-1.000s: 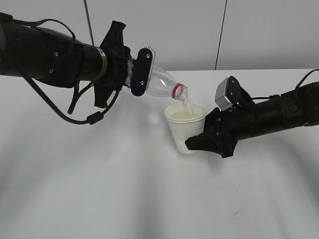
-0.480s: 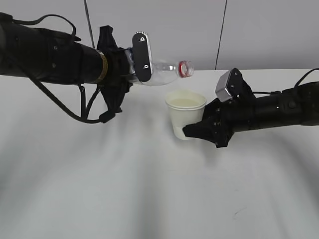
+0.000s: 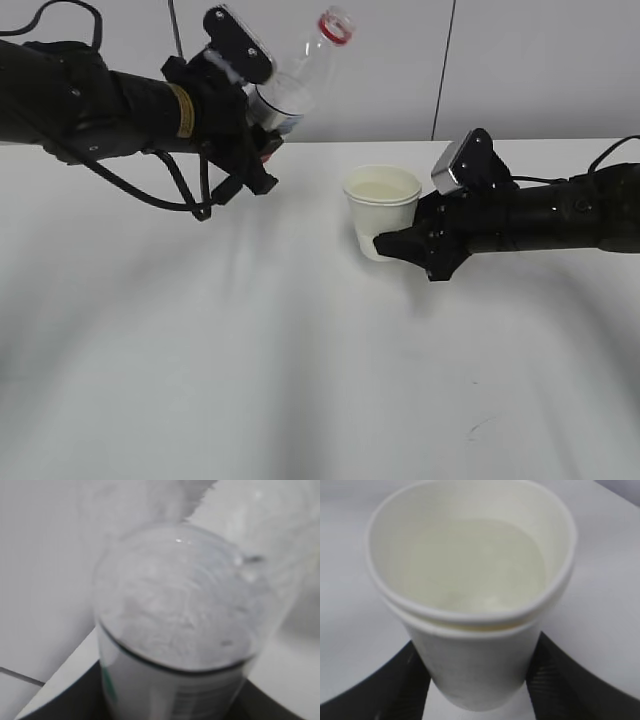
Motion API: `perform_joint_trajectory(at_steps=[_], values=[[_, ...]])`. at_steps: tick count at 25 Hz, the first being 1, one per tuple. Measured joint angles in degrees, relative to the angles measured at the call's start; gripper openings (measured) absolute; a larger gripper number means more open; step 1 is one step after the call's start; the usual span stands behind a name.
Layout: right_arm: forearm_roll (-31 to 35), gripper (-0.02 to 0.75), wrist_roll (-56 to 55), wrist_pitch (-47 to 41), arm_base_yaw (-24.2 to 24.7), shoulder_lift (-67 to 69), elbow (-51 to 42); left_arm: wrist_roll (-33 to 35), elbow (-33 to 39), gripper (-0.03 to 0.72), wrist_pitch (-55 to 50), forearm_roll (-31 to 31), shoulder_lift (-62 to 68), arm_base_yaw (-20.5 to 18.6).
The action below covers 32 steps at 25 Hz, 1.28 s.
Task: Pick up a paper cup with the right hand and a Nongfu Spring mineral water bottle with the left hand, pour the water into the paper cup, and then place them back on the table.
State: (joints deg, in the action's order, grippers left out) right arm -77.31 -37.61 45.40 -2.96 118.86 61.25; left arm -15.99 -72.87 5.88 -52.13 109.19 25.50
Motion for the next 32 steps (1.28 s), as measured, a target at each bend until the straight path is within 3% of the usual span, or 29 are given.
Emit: perform_joint_trajectory(at_steps=[8, 13, 18, 26, 32], values=[[8.89, 0.408, 5.81, 0.23, 0.0, 0.12, 0.0, 0.01, 5.75, 0.299, 12.48, 10.35, 0.0, -1.23], [19.52, 0.408, 11.87, 4.54, 0.0, 4.34, 0.0, 0.01, 9.58, 0.299, 19.28, 15.95, 0.06, -1.32], [25.92, 0.407, 17.29, 7.69, 0.0, 8.14, 0.0, 0.01, 13.23, 0.299, 29.22, 19.82, 1.97, -2.02], [33.92, 0.407, 23.37, 9.25, 0.0, 9.89, 0.0, -0.15, 14.45, 0.298, 35.99, 20.8, 7.63, -2.23], [35.54, 0.407, 26.36, 10.04, 0.0, 11.86, 0.0, -0.2, 14.45, 0.298, 45.29, 20.46, 12.3, -2.29]])
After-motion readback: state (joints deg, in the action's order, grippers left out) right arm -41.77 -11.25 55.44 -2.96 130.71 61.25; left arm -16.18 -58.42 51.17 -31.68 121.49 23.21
